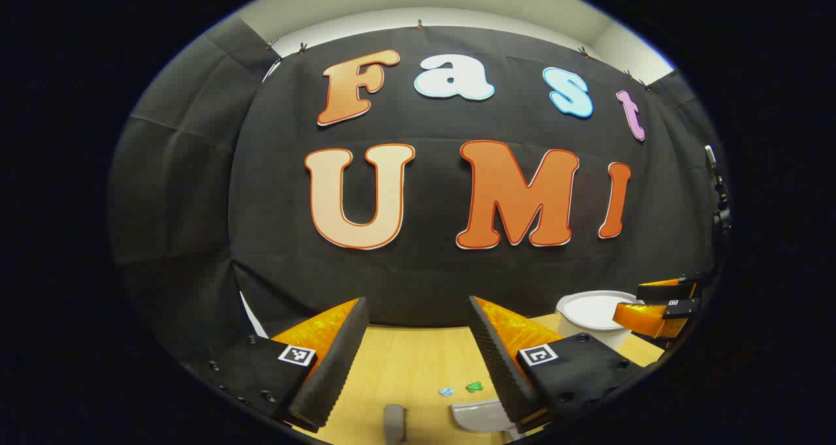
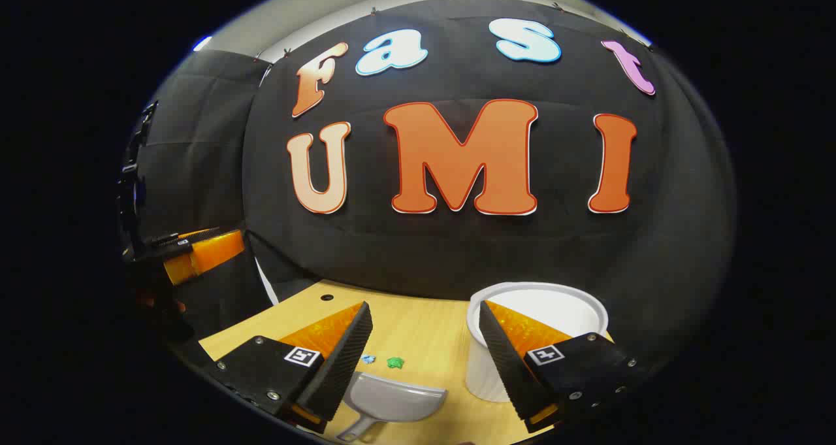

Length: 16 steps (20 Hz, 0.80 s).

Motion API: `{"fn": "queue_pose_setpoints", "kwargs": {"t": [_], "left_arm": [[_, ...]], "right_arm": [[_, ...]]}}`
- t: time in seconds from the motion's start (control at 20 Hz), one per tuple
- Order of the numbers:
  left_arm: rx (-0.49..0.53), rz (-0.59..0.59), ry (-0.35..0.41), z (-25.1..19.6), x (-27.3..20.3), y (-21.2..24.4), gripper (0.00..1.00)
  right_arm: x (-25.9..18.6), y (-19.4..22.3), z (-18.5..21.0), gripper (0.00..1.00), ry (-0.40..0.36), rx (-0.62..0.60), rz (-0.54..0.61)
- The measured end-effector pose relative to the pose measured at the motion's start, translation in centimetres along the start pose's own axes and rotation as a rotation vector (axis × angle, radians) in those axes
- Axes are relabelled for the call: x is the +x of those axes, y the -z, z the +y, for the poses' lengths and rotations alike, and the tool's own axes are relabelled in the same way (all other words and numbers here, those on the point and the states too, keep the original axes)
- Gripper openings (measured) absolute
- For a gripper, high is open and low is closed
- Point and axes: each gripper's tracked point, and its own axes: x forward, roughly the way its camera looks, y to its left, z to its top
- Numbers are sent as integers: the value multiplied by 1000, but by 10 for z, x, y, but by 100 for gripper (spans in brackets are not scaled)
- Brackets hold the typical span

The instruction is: Pick up the small broom and dustpan from the desktop, sweep the trash into the dustpan with the broom, and then empty the trash into the garbage bin.

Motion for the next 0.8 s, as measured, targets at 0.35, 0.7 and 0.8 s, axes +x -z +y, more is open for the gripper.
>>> {"fn": "queue_pose_setpoints", "kwargs": {"t": [0.35, 0.7, 0.8], "left_arm": [[1, -45, -2, 42, 28, -17, 97], [5, -53, 39, 43, 40, -14, 98], [1, -54, 43, 44, 42, -15, 97]], "right_arm": [[20, -25, 26, 99, 60, 8, -72], [33, -26, 39, 99, 90, 4, -69], [32, -27, 41, 99, 87, 1, -75]]}}
